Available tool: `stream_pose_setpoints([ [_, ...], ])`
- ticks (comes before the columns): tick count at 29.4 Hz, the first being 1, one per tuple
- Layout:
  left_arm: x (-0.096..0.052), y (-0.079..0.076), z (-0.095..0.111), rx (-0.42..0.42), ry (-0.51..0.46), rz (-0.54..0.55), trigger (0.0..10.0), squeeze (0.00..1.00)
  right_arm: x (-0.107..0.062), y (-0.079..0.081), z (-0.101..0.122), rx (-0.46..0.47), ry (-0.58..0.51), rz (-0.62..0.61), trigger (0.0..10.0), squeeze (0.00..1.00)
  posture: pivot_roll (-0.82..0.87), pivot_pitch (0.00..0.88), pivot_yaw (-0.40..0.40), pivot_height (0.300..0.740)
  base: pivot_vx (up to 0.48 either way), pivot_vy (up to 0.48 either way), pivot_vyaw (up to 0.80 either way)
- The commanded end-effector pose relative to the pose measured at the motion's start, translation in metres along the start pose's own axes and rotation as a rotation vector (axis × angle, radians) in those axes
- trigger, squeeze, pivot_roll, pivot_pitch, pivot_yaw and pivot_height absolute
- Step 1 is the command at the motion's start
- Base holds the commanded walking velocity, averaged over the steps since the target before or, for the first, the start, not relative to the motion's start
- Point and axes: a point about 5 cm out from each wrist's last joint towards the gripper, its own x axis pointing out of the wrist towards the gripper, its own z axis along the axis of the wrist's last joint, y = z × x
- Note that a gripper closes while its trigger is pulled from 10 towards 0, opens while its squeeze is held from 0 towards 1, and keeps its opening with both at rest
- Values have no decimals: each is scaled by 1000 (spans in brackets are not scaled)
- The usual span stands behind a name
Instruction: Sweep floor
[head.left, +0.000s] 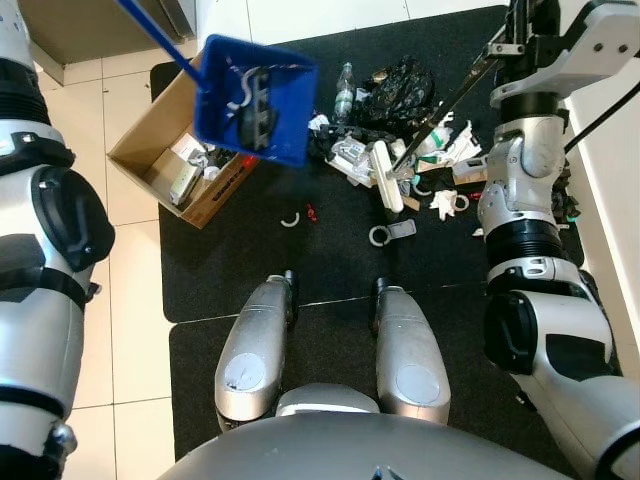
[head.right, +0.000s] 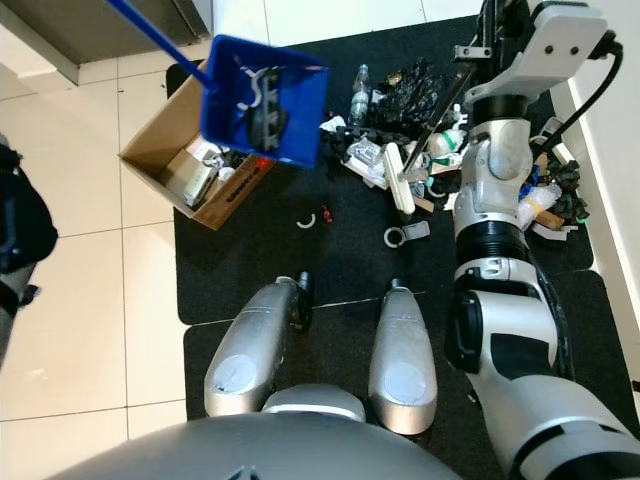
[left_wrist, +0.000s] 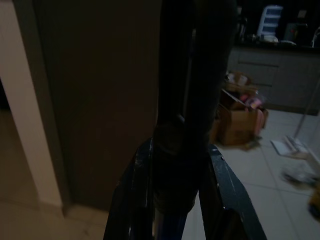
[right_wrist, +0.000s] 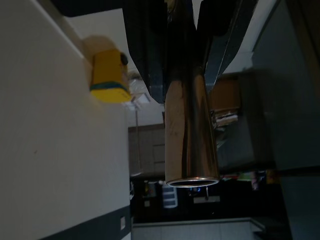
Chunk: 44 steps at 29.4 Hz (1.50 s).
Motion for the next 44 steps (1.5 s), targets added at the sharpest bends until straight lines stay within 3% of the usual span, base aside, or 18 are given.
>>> stream_pose_setpoints([
  [1, 2, 14, 25, 96, -128, 26, 10000, 0, 4, -3, 9, -14, -60, 3, 10000, 0, 155, 73, 91, 740, 0, 0, 0],
  [13, 3, 29, 29, 267, -219, 74, 10000, 0, 1, -4, 8, -12, -59, -2, 10000, 0, 148, 73, 95, 740, 0, 0, 0],
  [20, -1, 20, 7, 380, -212, 16, 10000, 0, 0, -6, 8, -10, -61, -8, 10000, 0, 134, 83, 98, 740, 0, 0, 0],
  [25, -4, 15, -6, 506, -225, -33, 10000, 0, -2, -9, 9, -8, -65, -16, 10000, 0, 130, 89, 101, 740, 0, 0, 0],
  [33, -8, 8, -15, 569, -242, -84, 10000, 0, -3, -10, 9, -7, -66, -20, 10000, 0, 128, 92, 102, 740, 0, 0, 0],
  [34, -10, 1, -18, 610, -269, -128, 10000, 0, -3, -10, 9, -5, -69, -22, 10000, 0, 128, 94, 102, 740, 0, 0, 0],
  [42, -17, -15, -28, 715, -323, -227, 10000, 0, -3, -9, 10, -1, -74, -22, 10000, 0, 125, 101, 106, 740, 0, 0, 0],
  [44, -20, -23, -35, 780, -337, -282, 10000, 0, -4, -9, 10, 0, -74, -23, 10000, 0, 126, 103, 109, 740, 0, 0, 0],
])
